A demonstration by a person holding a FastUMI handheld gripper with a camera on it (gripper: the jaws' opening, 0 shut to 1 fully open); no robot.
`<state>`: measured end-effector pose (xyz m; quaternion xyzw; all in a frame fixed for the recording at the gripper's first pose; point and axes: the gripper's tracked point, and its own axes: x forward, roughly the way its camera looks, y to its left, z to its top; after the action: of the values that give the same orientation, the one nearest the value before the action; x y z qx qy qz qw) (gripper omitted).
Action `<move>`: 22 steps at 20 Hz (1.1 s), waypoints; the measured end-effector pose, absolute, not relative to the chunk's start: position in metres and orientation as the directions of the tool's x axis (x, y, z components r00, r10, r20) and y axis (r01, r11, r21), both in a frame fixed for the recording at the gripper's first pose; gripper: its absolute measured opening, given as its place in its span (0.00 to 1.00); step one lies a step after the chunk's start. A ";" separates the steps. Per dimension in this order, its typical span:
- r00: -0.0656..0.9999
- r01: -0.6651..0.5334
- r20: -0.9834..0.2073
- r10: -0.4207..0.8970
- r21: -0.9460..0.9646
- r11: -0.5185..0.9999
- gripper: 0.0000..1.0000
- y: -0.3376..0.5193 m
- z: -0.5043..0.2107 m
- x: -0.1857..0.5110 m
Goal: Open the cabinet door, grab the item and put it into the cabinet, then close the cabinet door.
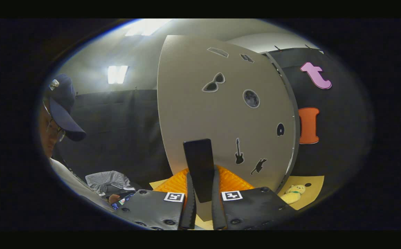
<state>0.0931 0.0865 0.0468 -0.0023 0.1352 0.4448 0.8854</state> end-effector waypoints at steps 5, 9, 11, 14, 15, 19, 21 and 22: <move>0.523 -0.824 -0.219 0.824 0.118 0.555 0.26 0.078 0.048 0.093; 0.517 -0.831 -0.220 0.827 0.105 0.547 0.26 0.069 0.046 0.092; 0.522 -0.829 -0.221 0.824 0.096 0.551 0.26 0.061 0.044 0.097; 0.516 -0.832 -0.215 0.829 0.104 0.545 0.26 0.044 0.050 0.094; 0.513 -0.834 -0.213 0.832 0.107 0.541 0.26 0.035 0.052 0.096; 0.520 -0.829 -0.199 0.831 0.116 0.546 0.26 0.015 0.058 0.107; 0.541 -0.816 -0.190 0.819 0.116 0.566 0.26 -0.001 0.062 0.112; 0.550 -0.810 -0.186 0.814 0.119 0.574 0.25 -0.005 0.061 0.111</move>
<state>0.1113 -0.0046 0.0606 0.0097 0.1107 0.4612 0.8803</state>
